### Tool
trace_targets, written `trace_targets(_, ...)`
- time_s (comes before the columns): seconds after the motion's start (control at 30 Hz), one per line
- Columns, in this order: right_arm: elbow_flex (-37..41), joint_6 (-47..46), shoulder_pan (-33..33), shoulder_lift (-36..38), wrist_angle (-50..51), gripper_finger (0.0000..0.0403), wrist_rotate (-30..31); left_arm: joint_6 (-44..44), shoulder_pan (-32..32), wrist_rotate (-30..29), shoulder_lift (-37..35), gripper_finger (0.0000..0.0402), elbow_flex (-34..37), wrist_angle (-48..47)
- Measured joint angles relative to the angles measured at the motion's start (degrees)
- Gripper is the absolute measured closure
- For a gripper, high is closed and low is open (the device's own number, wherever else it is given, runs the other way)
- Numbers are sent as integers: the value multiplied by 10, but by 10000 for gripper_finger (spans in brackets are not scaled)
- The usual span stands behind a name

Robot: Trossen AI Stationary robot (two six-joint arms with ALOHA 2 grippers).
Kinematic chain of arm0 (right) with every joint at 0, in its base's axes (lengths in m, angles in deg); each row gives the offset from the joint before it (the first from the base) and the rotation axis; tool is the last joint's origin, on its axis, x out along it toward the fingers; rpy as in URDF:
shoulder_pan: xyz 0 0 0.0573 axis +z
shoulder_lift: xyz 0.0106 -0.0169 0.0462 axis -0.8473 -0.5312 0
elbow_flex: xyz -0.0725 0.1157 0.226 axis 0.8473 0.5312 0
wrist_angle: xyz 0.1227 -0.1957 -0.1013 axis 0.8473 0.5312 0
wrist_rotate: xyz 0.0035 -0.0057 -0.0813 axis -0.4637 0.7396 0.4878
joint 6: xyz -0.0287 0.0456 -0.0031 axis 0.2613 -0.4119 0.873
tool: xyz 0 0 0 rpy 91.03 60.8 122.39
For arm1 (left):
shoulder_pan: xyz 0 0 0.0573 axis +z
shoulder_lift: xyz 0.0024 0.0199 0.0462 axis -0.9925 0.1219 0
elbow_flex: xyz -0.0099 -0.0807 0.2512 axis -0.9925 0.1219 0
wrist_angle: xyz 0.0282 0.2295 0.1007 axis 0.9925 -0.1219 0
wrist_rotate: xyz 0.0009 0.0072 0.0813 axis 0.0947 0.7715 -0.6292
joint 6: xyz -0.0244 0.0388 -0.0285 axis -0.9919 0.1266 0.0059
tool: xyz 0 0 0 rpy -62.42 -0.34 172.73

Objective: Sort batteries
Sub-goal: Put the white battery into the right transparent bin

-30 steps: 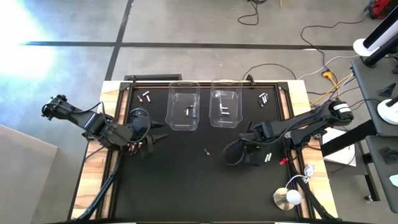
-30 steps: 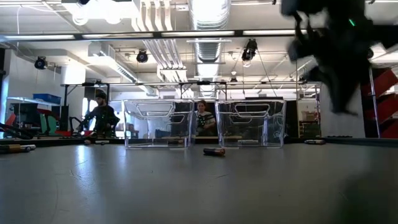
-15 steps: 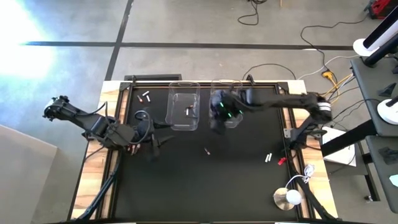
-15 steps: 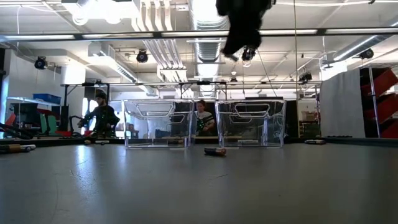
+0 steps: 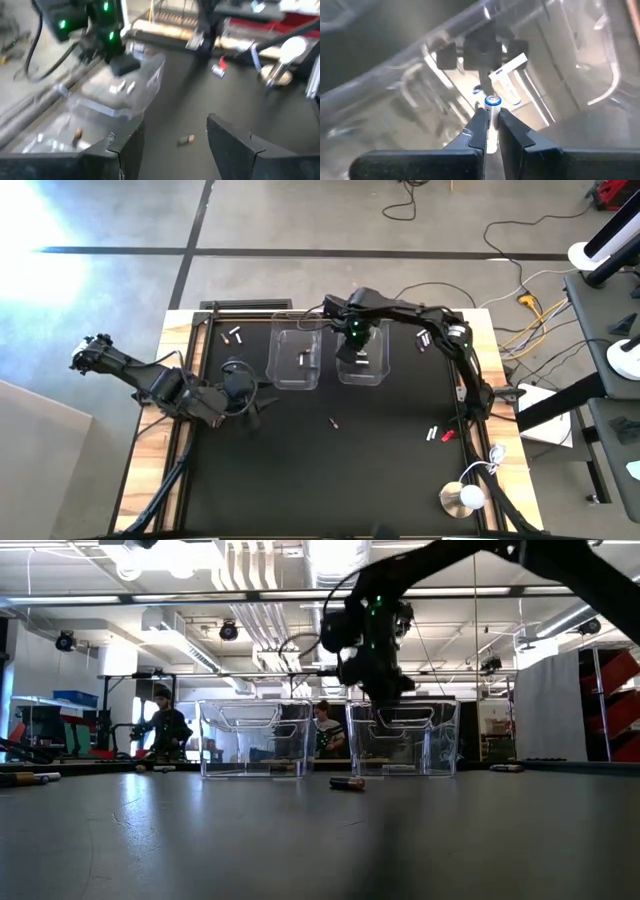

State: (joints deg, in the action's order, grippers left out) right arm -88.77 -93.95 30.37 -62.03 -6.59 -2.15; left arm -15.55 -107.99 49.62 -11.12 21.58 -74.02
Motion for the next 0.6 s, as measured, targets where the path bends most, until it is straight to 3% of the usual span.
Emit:
trace_targets(0.2, 13, 26, -27, -40, -9, 383, -31, -91, -4, 1, -1, 212, 0, -82)
trace_targets(0.6, 52, 49, -46, -56, -42, 363, -44, -71, -3, -31, -6, 212, -1, -79)
